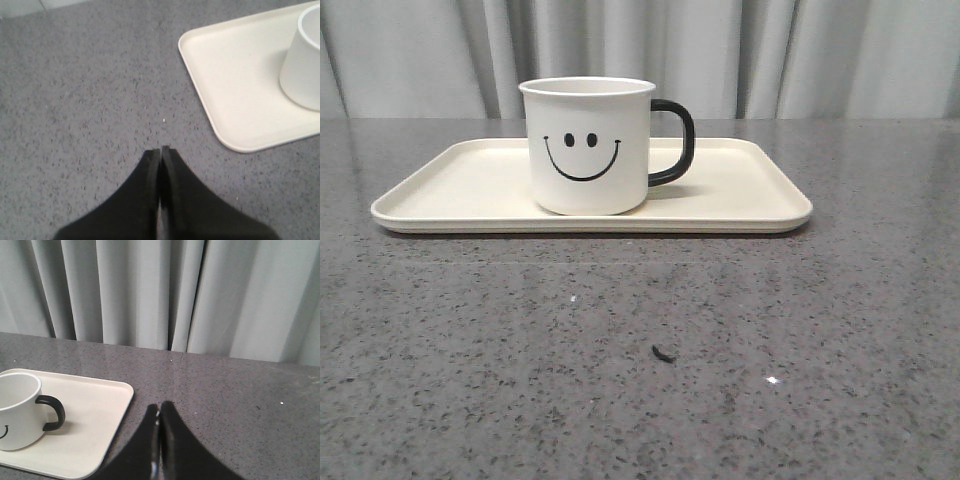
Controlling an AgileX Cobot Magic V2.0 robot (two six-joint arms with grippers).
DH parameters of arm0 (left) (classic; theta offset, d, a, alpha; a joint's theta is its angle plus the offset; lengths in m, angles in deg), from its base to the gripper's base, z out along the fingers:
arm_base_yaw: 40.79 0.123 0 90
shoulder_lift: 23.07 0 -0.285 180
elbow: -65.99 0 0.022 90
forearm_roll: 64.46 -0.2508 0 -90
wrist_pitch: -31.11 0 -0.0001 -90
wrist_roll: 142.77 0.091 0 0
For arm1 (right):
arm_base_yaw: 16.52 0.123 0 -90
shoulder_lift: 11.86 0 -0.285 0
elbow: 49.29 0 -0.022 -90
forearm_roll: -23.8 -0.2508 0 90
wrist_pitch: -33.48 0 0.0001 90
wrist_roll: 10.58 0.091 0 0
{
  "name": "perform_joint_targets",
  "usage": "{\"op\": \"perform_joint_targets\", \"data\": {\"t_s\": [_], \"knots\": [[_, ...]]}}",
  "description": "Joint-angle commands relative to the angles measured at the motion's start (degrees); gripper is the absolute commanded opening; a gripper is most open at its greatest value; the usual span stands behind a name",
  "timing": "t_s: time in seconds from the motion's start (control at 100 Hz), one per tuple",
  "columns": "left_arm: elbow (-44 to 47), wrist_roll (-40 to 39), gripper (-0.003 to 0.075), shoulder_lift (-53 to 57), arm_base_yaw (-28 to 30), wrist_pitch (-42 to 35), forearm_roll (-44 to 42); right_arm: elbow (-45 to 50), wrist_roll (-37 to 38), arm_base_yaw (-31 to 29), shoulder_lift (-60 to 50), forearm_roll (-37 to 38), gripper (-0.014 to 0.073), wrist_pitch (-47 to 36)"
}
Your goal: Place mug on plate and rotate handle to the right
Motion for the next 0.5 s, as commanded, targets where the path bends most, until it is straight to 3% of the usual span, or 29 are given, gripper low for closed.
{"op": "perform_joint_targets", "data": {"t_s": [0.0,0.31,0.49], "knots": [[-0.34,-0.64,-0.0019,1.35,-1.13,-9.54,-2.23,-1.43,0.01,-0.42,0.22,-0.19,-0.0088,-3.92],[18.23,-0.64,-0.0019,13.16,3.16,-42.39,0.67,-1.43,0.01,-0.42,0.22,-0.19,-0.0088,-3.92],[27.58,-0.64,-0.0019,21.52,11.64,-46.18,11.32,-1.43,0.01,-0.42,0.22,-0.19,-0.0088,-3.92]]}}
